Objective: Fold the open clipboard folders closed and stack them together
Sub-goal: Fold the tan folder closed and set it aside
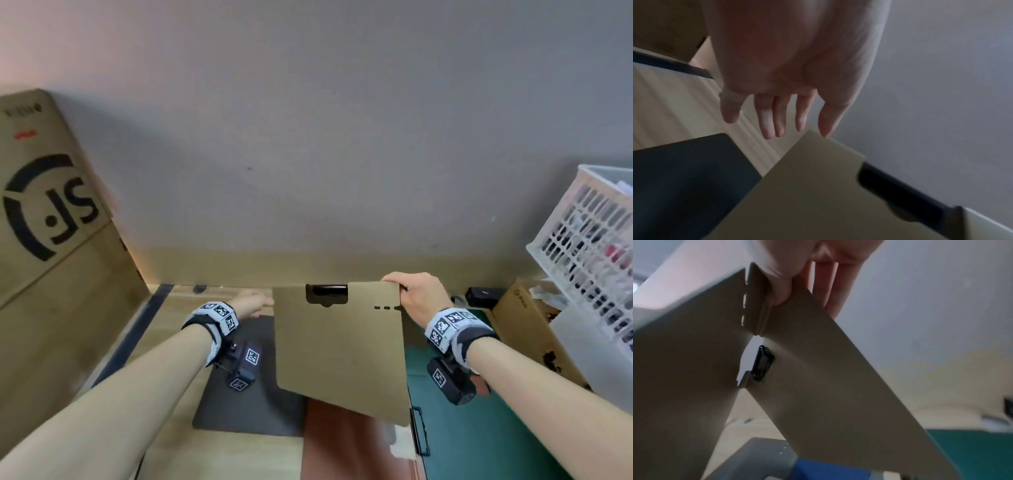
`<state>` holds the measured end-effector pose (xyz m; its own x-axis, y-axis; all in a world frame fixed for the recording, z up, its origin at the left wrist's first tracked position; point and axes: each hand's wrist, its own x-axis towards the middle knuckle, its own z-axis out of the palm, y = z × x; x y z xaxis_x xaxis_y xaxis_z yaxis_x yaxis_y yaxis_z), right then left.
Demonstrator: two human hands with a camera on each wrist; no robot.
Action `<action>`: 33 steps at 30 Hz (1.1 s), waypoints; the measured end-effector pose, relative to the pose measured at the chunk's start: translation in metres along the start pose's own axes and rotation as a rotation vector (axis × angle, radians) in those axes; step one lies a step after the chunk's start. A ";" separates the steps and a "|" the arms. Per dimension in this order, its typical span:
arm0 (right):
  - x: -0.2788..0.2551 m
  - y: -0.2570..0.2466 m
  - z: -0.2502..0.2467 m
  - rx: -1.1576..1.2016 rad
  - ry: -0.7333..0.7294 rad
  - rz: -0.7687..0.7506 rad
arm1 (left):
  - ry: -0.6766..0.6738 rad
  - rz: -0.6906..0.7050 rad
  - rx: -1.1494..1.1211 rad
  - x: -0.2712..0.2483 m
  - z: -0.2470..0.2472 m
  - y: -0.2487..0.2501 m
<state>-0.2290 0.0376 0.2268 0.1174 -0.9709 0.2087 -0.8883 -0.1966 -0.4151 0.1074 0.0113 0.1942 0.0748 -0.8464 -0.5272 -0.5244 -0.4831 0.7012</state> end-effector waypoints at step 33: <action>0.071 -0.038 -0.011 -0.284 -0.205 0.010 | 0.059 0.590 0.890 -0.002 -0.020 0.089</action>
<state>-0.1915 -0.0223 0.2676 0.1692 -0.9855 0.0120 -0.9746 -0.1691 -0.1471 0.0778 -0.0347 0.2669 -0.3650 -0.9137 -0.1785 -0.9195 0.3238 0.2230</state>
